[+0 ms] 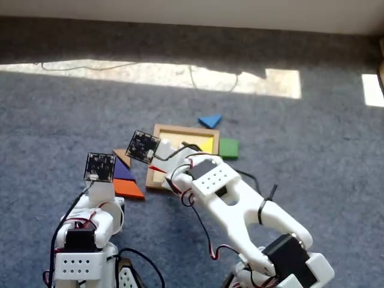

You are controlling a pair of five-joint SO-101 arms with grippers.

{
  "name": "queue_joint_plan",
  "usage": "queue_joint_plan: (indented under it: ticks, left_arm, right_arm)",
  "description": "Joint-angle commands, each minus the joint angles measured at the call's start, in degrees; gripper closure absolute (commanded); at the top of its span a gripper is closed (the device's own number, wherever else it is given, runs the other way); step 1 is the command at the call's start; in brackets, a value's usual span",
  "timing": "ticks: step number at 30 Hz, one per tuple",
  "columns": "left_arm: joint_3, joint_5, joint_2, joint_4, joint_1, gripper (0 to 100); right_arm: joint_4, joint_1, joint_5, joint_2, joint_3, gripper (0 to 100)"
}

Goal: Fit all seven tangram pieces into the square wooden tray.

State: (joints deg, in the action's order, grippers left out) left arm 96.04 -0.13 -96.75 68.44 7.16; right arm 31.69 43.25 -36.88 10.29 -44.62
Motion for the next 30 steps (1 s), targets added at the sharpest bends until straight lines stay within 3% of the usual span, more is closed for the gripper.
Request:
queue_joint_plan:
  ticks: [1, 13, 20, 30]
  left_arm:
    - [1.45, -0.35, -0.48, -0.88, -0.84, 99]
    - [1.45, -0.35, -0.48, -0.88, -0.84, 99]
    - [1.45, -0.35, -0.48, -0.88, -0.84, 99]
    - [1.45, -0.35, -0.48, -0.88, -0.84, 99]
  right_arm:
    - [-0.92, 0.31, -0.7, 0.57, 3.21, 77.8]
    - [2.24, 0.22, -0.7, 0.57, 3.47, 77.7]
    - [4.97, -1.27, -0.35, 0.66, 3.38, 64.7]
    - [4.97, -1.89, -0.35, 1.19, 3.12, 64.8]
